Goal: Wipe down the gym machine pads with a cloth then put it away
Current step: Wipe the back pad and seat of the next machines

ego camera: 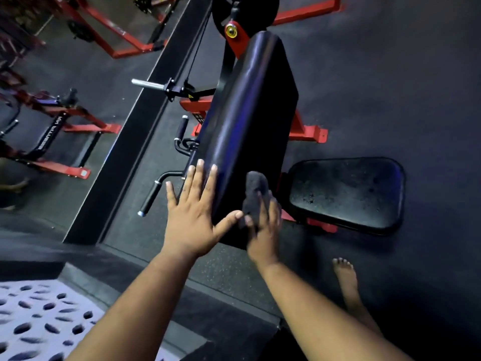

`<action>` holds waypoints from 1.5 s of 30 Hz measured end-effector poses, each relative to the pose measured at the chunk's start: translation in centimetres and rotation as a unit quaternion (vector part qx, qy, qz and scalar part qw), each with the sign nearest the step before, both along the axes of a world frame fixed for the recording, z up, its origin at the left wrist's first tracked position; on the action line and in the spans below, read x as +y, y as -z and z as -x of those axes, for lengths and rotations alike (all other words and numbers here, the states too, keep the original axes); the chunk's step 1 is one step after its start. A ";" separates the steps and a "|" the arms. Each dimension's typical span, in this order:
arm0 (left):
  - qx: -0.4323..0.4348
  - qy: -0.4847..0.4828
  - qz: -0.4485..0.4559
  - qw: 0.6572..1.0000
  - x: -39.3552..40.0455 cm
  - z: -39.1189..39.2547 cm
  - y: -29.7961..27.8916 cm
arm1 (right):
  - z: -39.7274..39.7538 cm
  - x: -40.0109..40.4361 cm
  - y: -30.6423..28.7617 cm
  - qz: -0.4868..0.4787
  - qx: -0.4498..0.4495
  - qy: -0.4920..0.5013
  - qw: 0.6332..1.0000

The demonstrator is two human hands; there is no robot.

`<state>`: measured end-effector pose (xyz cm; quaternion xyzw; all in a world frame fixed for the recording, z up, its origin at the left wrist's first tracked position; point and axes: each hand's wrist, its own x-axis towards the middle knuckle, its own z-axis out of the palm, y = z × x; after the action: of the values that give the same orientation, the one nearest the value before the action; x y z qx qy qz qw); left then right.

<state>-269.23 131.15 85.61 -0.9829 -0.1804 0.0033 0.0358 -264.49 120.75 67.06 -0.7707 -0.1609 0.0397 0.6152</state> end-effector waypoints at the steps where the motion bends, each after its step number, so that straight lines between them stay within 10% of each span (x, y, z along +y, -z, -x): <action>1: 0.014 -0.002 -0.004 1.000 0.0 -0.2 -0.1 | -1.0 0.2 0.8 -0.039 0.074 0.012 0.996; 5: 0.040 0.014 -0.018 0.999 0.1 -0.5 -0.3 | -5.4 1.5 1.2 -0.012 0.200 0.051 0.978; 13: 0.033 0.008 -0.006 0.999 0.1 -0.5 -0.4 | 0.5 0.3 -4.2 -0.074 0.002 -0.009 0.997; 20: 0.046 0.001 -0.006 0.999 0.0 -0.7 -0.5 | -5.3 1.8 4.5 -0.089 0.371 0.079 0.921; 28: 0.034 -0.001 -0.014 0.999 0.1 -0.6 -0.1 | -21.3 6.5 0.7 -0.015 0.216 0.096 0.971; 37: 0.029 -0.004 -0.011 1.000 0.1 -0.5 0.0 | -0.6 -2.1 -4.2 -0.008 0.118 -0.098 0.988; 45: 0.037 -0.104 -0.026 0.994 -3.7 0.7 -1.4 | -2.3 -14.5 -7.0 0.099 0.033 -0.219 0.970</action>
<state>-269.97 127.40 87.06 -0.9568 -0.2803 0.0391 0.0671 -262.18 106.25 74.02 -0.7719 -0.3010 0.2148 0.5171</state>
